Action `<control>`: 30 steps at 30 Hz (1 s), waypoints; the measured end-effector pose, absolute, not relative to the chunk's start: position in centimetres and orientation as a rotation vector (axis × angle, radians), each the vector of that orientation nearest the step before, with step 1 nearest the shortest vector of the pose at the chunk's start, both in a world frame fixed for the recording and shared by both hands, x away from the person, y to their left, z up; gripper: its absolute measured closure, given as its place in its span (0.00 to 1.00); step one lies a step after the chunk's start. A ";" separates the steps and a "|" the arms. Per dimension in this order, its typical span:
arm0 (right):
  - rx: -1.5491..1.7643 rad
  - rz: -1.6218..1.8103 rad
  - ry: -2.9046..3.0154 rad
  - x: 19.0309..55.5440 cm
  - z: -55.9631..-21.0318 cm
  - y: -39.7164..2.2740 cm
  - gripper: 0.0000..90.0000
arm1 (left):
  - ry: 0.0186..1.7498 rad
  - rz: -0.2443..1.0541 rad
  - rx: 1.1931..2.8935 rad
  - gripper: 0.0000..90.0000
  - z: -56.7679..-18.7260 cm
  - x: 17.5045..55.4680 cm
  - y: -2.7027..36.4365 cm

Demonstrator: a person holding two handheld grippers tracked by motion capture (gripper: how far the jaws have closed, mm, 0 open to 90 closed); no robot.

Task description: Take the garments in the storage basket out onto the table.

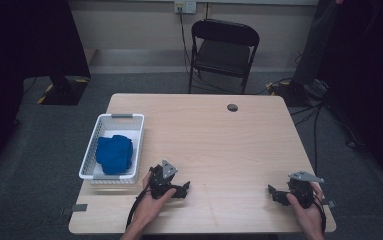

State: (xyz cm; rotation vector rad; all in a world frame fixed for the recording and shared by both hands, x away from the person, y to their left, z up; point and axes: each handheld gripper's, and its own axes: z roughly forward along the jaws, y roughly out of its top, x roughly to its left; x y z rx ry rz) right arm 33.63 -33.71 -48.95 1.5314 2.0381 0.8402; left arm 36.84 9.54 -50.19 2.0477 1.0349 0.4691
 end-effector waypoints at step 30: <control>1.522 0.843 2.046 33.6 -49.0 -33.8 0.08 | 1.037 0.420 2.081 0.19 -48.4 36.3 10.3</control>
